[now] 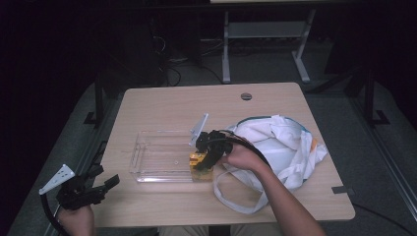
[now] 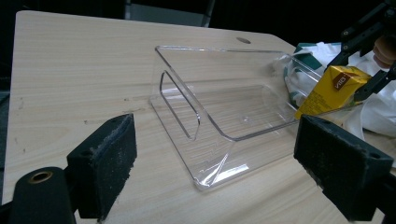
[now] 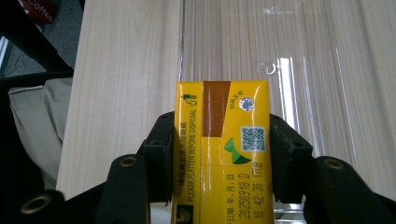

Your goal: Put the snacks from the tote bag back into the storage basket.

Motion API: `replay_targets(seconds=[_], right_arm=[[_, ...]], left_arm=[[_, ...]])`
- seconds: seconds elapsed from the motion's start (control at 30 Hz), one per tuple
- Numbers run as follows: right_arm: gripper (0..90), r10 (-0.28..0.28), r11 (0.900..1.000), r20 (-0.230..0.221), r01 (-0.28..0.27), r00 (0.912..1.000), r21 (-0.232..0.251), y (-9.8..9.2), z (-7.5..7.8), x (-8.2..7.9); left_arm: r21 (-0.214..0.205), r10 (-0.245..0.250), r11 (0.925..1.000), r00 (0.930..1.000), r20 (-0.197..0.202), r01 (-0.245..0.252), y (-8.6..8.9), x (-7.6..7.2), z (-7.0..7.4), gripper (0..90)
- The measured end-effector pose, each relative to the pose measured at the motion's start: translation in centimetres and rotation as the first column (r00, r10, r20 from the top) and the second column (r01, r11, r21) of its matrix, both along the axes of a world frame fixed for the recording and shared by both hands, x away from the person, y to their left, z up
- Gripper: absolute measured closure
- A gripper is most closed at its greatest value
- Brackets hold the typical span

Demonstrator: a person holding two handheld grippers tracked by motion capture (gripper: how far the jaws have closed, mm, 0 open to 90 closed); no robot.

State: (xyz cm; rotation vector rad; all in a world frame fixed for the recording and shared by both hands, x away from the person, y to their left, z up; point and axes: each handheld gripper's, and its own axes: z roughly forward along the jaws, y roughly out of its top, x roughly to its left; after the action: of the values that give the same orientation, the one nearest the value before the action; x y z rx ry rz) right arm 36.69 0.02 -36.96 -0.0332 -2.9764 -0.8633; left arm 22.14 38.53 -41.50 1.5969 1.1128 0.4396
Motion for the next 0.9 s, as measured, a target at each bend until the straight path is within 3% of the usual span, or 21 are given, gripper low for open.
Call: replay_targets(seconds=[0.3,0.9], right_arm=[[48.9,-0.007,0.9999,-0.016,0.007,0.9999,0.008,-0.03,-0.09,0.12],[37.9,-0.032,0.9992,-0.033,0.033,0.9989,0.021,0.00,-0.27,0.05]], left_arm=[[0.000,0.001,1.0000,1.0000,0.002,-0.001,0.00,-0.01,0.00,12.7],[0.005,-0.003,1.0000,1.0000,0.001,0.003,0.01,-0.04,0.03,12.7]])
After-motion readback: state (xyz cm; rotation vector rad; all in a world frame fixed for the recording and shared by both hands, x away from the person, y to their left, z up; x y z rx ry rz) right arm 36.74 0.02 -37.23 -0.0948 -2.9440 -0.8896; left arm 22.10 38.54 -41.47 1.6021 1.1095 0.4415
